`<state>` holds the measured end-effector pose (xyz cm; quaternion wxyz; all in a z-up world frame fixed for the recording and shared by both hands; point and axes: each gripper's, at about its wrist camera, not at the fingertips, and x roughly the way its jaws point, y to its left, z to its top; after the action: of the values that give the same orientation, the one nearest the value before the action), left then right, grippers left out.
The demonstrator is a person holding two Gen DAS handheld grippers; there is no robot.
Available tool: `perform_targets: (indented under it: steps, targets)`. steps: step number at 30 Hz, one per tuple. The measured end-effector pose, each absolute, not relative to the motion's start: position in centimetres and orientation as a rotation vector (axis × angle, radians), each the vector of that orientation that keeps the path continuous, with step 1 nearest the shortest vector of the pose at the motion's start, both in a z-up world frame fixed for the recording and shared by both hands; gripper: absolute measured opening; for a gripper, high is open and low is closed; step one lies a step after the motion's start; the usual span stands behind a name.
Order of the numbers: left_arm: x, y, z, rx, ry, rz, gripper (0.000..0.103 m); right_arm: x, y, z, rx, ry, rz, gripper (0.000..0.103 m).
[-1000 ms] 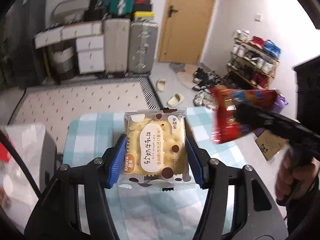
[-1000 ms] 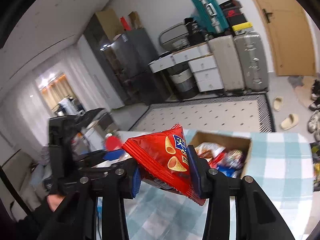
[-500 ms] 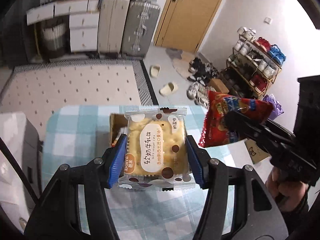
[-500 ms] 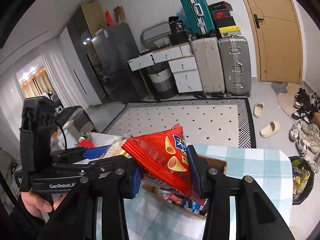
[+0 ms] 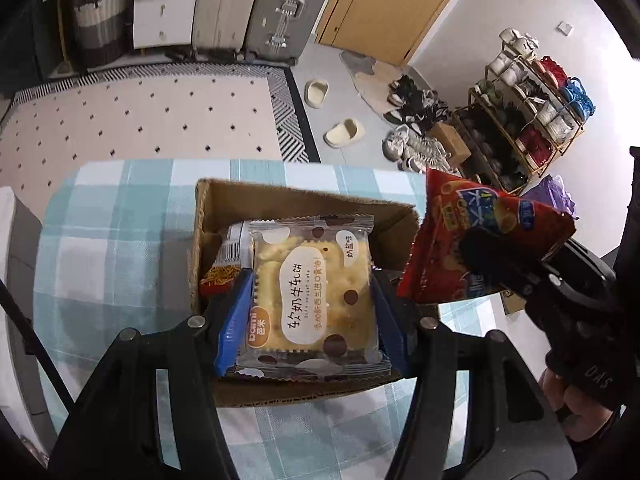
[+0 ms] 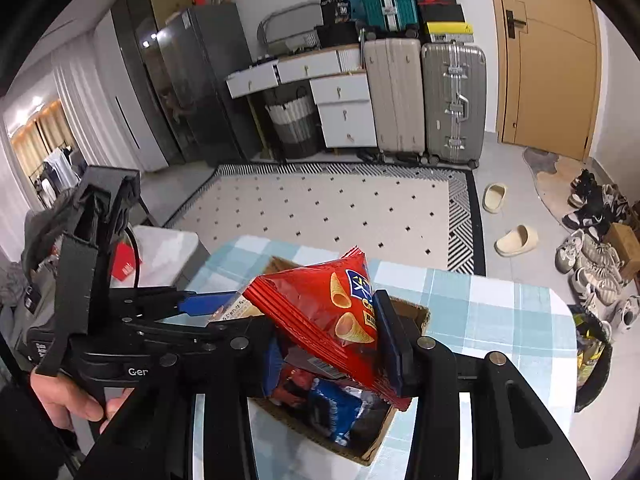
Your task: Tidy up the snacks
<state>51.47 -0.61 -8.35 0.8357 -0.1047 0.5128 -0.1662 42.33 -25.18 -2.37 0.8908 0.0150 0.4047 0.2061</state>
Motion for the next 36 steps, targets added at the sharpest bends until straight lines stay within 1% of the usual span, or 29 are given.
perform_targets:
  steps: [6,14,16,17,19,20,25,27,29,31,34,35,36]
  targets:
    - [52.7,-0.5,-10.8,-0.225,1.114,-0.345,0.055,43.9,-25.1,-5.0,0.030,0.874,0.429,0.041]
    - [53.1,1.2,-11.8,-0.276,1.130,-0.330,0.055,44.8,-24.4,-6.6,0.050,0.920,0.441,0.042]
    - [52.8,1.5,-11.6,-0.274,1.124,-0.328,0.057,44.7,-24.3,-6.7,0.056,0.918,0.441,0.042]
    - [52.4,1.6,-11.3,-0.272,1.120,-0.324,0.057,44.6,-24.3,-6.7,0.054,0.914,0.443,0.042]
    - [51.8,1.8,-10.7,-0.269,1.106,-0.324,0.060,44.4,-24.2,-6.7,0.056,0.910,0.440,0.048]
    - [51.4,1.8,-10.4,-0.266,1.102,-0.322,0.061,44.3,-24.2,-6.7,0.058,0.909,0.439,0.049]
    - [49.1,2.2,-8.5,-0.221,1.054,-0.294,0.065,43.2,-24.4,-5.7,0.066,0.882,0.431,0.050]
    - [48.0,2.3,-7.6,-0.196,1.024,-0.276,0.067,42.5,-24.6,-4.9,0.076,0.869,0.428,0.050]
    - [46.6,2.3,-6.6,-0.167,0.977,-0.258,0.068,41.5,-24.9,-4.0,0.074,0.847,0.421,0.051]
    - [45.1,2.2,-5.5,-0.131,0.927,-0.241,0.070,40.4,-25.2,-3.3,0.070,0.828,0.419,0.053]
    - [42.6,2.2,-4.1,-0.092,0.856,-0.208,0.075,38.3,-25.5,-2.2,0.053,0.791,0.413,0.054]
    - [41.6,2.2,-3.7,-0.081,0.831,-0.193,0.078,37.6,-25.7,-1.8,0.051,0.779,0.412,0.055]
    - [40.9,2.2,-3.2,-0.073,0.815,-0.178,0.080,37.0,-25.8,-1.5,0.051,0.770,0.408,0.060]
